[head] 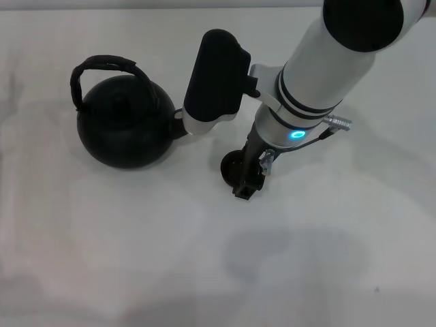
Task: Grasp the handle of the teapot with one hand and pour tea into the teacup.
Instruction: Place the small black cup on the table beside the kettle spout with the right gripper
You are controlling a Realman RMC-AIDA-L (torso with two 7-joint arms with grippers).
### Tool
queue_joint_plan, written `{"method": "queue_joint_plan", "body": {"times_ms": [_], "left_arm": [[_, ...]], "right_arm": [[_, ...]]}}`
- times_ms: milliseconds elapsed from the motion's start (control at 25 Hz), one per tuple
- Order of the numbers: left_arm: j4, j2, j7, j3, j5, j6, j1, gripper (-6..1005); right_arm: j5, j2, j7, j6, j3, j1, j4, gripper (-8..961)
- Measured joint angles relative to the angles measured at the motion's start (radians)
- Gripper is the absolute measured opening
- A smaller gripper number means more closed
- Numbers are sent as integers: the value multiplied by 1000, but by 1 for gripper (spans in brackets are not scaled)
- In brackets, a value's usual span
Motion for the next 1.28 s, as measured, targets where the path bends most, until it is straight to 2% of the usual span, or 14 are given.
{"method": "queue_joint_plan", "body": {"times_ms": [600,1040,1280], "left_arm": [[6,1,-5,3,0,1,0,880],[6,1,-5,2,0,2,0,879],[7,1,-5,-2,-2,3,0,879]], "right_arm": [[13,0,7,-9,-40,6,-12,719],[13,0,11,-31,-27,-3,-21,869],[28,0,21,-75,-23,-9,-28,868]]}}
